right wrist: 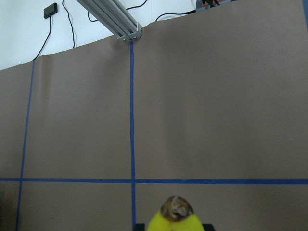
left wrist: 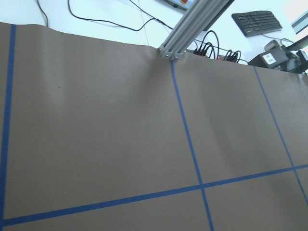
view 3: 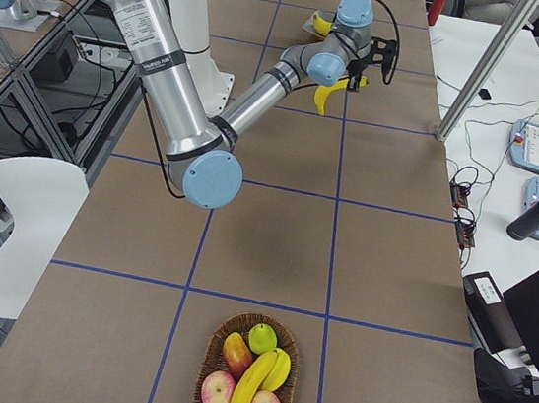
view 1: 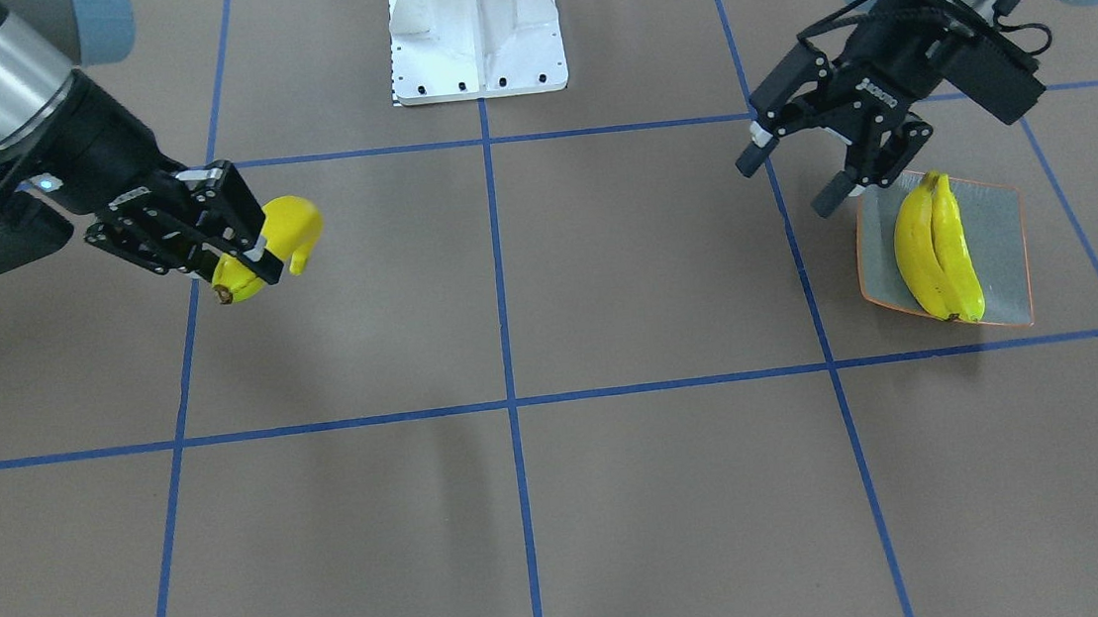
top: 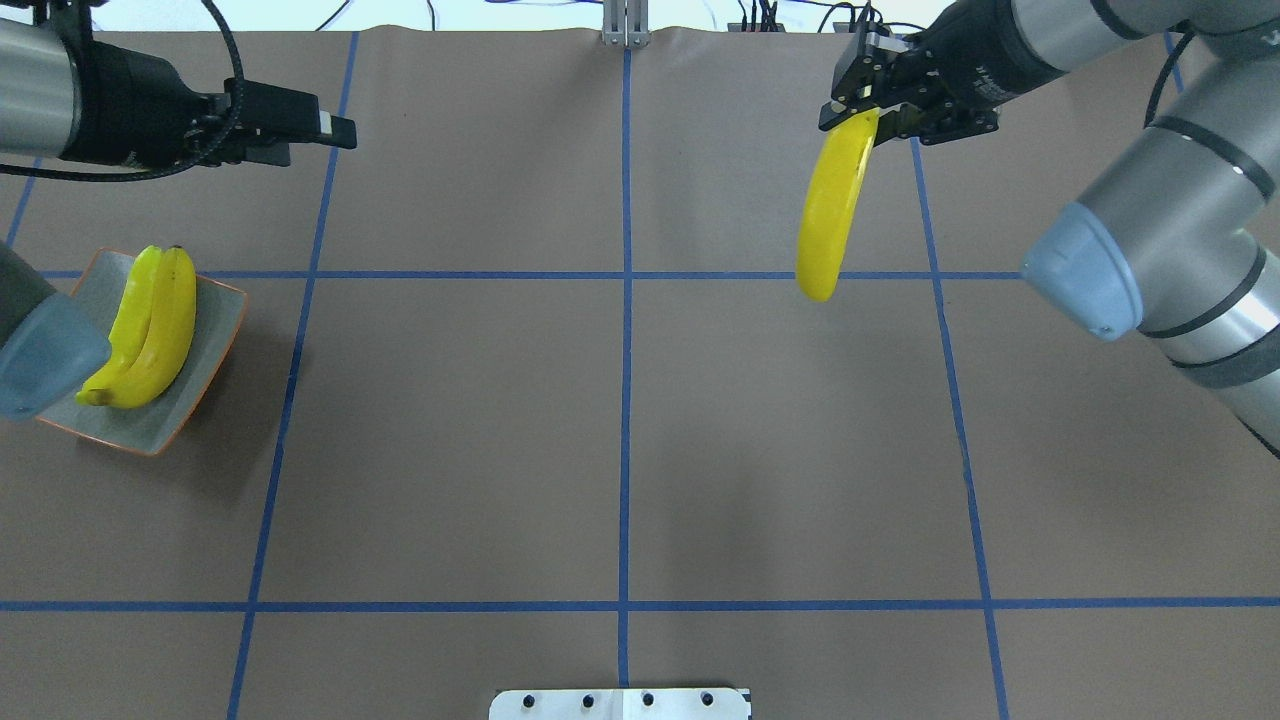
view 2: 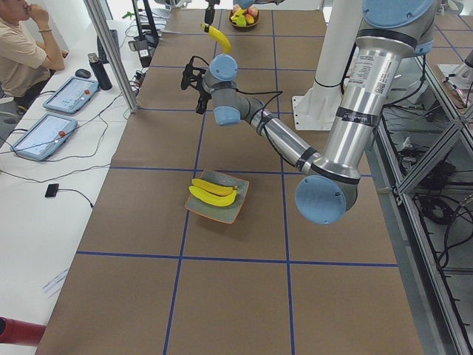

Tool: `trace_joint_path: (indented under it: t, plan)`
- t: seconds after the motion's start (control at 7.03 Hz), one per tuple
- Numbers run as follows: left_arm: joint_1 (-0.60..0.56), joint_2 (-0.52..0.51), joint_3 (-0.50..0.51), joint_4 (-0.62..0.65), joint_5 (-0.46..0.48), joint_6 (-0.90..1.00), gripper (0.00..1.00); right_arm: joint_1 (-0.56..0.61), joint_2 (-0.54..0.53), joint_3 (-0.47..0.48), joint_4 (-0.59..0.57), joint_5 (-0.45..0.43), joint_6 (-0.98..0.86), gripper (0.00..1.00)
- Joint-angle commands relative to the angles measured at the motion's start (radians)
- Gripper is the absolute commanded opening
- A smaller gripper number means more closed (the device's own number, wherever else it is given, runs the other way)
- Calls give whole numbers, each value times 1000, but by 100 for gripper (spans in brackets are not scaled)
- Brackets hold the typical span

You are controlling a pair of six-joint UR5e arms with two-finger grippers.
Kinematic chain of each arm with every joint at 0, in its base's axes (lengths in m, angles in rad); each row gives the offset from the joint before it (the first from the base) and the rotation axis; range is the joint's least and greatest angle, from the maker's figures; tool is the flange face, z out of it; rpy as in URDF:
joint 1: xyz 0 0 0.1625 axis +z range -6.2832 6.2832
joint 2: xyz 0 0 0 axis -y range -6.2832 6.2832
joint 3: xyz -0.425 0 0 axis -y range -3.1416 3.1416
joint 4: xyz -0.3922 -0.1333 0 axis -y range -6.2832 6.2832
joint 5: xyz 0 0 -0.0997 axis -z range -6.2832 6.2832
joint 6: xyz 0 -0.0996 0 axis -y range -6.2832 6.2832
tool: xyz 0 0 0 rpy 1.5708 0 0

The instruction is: Transfer all bananas from basket to plate

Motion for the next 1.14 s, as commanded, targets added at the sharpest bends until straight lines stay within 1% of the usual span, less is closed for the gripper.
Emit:
trace_joint_path:
  t: [0.0, 0.14, 0.28, 0.43, 0.57, 0.71, 1.0]
  plan:
    - [65, -55, -6, -59, 9, -55, 100, -88, 61, 3, -10, -90, 186, 0]
    - [91, -73, -6, -59, 9, -53, 100, -114, 81, 0, -19, -111, 198, 0]
    - [121, -79, -4, -71, 9, -47, 100, -134, 159, 0, -131, -133, 218, 0]
    - [161, -92, -3, -92, 10, -48, 100, -146, 228, 1, -246, -134, 218, 0]
    - [177, -96, 0, -94, 10, -45, 100, -163, 239, 1, -263, -144, 227, 0]
    - [189, -99, -1, -96, 10, -44, 100, -188, 241, 1, -271, -176, 233, 0]
    - [224, -136, 5, -94, 12, -42, 100, -217, 317, -5, -391, -184, 233, 0]
